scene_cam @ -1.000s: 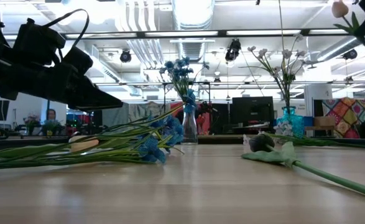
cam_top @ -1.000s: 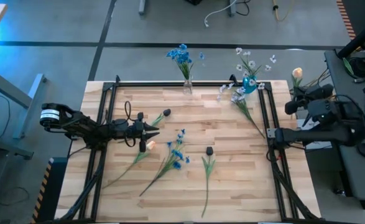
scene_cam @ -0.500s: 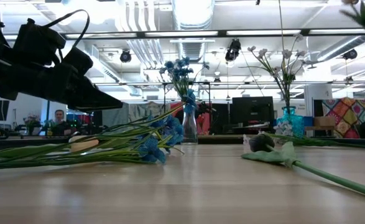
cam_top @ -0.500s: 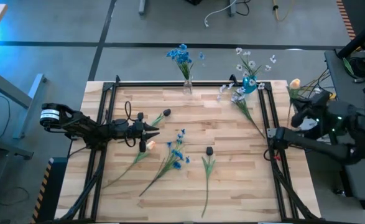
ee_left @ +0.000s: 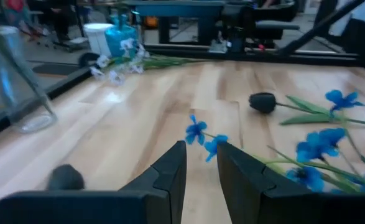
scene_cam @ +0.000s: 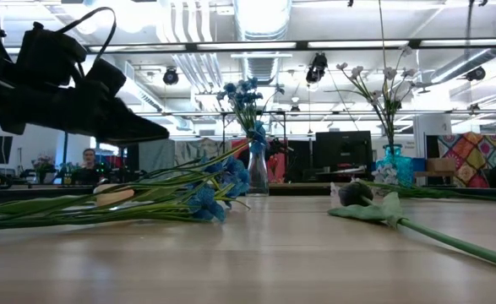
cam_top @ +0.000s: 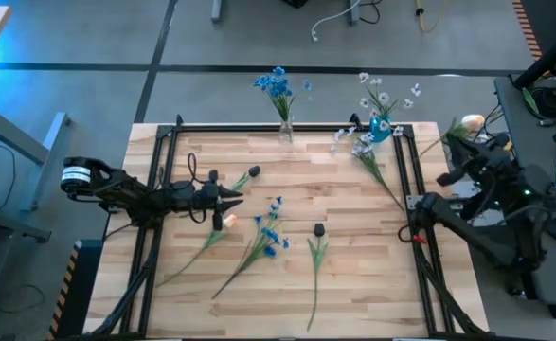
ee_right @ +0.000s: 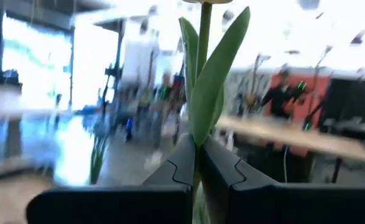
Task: Sort flowers into vase by color
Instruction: Put the right light orange tulip into the blue vase
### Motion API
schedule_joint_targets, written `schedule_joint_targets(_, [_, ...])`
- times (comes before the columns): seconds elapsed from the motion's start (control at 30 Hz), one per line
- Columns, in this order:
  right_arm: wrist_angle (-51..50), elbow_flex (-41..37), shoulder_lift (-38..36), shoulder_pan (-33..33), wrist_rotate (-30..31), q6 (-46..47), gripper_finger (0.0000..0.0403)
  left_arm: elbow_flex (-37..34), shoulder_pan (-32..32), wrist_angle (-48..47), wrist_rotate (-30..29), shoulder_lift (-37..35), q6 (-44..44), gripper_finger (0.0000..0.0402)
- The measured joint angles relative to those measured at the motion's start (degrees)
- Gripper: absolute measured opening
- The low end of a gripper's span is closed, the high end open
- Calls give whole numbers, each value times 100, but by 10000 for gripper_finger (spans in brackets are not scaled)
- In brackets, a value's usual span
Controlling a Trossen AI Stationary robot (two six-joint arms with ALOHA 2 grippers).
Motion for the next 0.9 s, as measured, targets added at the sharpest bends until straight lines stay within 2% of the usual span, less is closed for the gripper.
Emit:
schedule_joint_targets(0.17, [1319,-375,215,-16,768,-100,9,0,164,11,-222,-1,44,76])
schedule_joint_targets(0.27, [2013,-604,283,-17,1016,-248,9,0,237,12,-222,-1,84,76])
schedule_joint_targets(0.43, [2623,-1073,242,-15,1022,-407,9,0,291,31,-219,0,189,76])
schedule_joint_targets(0.6, [3391,-1636,214,-11,767,-417,9,0,291,35,-217,1,250,76])
schedule_joint_targets(0.9, [4738,-2825,-55,-11,893,-735,9,0,291,37,-217,-1,281,76])
